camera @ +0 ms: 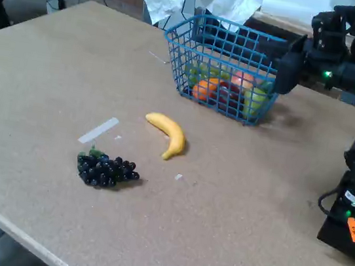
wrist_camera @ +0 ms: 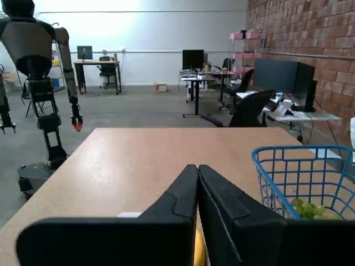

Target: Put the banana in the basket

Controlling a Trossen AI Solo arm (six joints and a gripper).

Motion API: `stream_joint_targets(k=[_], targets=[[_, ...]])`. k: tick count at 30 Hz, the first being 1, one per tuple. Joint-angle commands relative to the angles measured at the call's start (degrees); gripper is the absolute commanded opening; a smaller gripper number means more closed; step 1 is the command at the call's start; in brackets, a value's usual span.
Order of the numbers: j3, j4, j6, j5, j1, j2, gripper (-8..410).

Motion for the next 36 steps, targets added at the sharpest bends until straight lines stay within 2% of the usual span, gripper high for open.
stream_joint_targets(k=[1,14,19,27,36], targets=[[0.1,0.5,-0.1,-0.2,0.0,0.0,0],[0.3,4.8,-0.9,-0.3,0.0,0.1,0],[4.7,4.5,-1.7,-0.3,0.0,3.0,0],[18.8,-1.2,-4.8,-0.3,0.0,15.3,0],[30.0,-1.9,-9.8,-0.3,0.0,34.1,0]])
